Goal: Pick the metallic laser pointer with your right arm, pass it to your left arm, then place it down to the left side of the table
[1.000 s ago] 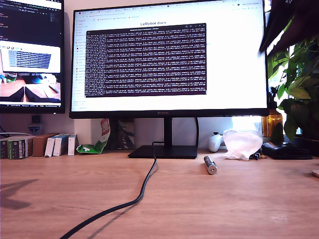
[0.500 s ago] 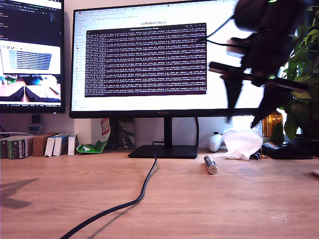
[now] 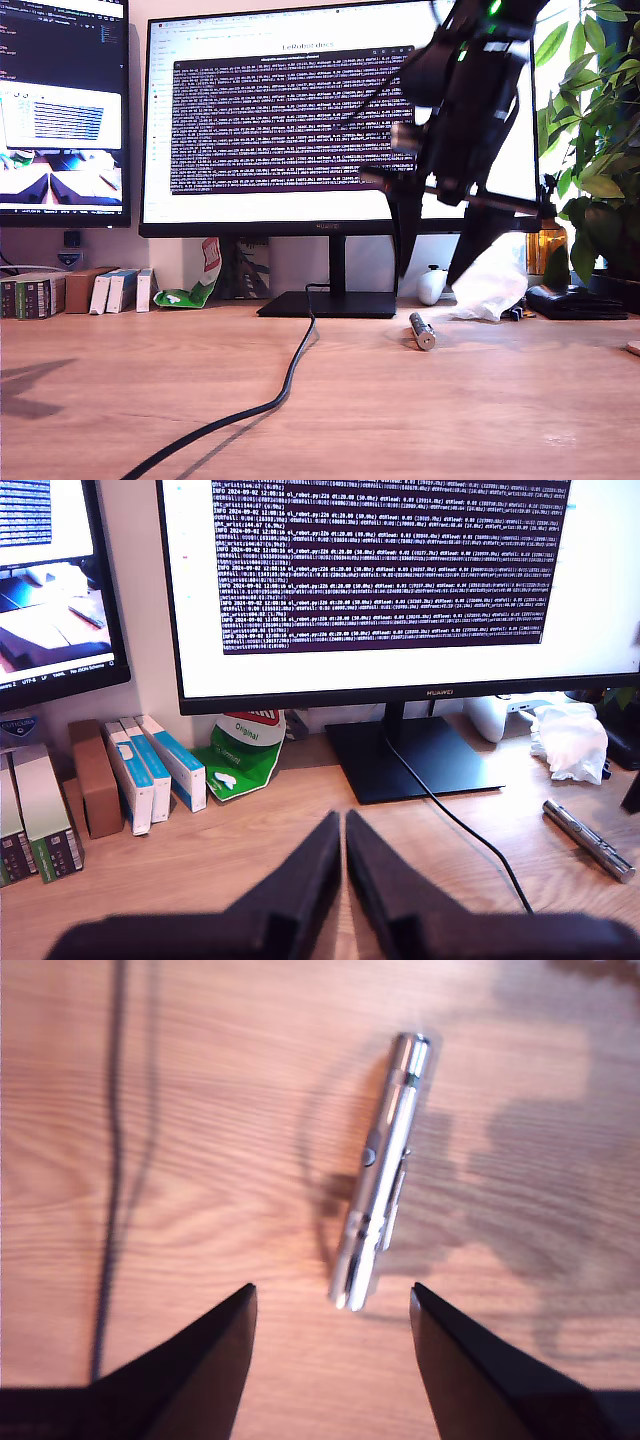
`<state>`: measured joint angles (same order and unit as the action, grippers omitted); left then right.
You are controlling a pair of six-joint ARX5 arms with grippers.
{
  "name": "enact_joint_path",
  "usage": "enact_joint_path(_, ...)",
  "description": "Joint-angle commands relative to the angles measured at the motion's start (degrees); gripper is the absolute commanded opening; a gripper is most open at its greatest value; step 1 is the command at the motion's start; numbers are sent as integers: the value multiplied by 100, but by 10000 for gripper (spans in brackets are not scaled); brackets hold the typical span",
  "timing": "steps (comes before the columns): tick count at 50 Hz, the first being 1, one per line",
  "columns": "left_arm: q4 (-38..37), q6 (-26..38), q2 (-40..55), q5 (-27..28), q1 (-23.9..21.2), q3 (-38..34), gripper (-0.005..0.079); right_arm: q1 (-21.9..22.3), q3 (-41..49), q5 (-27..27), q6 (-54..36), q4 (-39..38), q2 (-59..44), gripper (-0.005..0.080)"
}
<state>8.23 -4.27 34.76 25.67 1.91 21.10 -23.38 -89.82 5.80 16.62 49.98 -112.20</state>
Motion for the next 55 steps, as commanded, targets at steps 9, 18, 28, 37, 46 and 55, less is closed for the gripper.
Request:
enact_joint_path(9, 87, 48, 50, 28, -22, 9, -23, -24, -195, -22, -13, 57, -332, 445)
enact_joint_path(18, 90, 155, 48, 28, -22, 9, -23, -22, -197, -24, -13, 57, -546, 444)
enact_joint_path(28, 94, 175, 48, 28, -22, 9, -23, -26, -197, -35, -13, -9, -713, 443)
enact_joint_path(37, 116, 175, 50, 28, -22, 9, -23, -24, -197, -44, -13, -164, -723, 413)
enact_joint_path(46, 127, 175, 50, 28, -22, 9, -23, -24, -197, -44, -20, -219, -732, 410)
enact_joint_path(55, 127, 175, 48, 28, -22, 9, -23, -24, -197, -42, -63, -205, -807, 410)
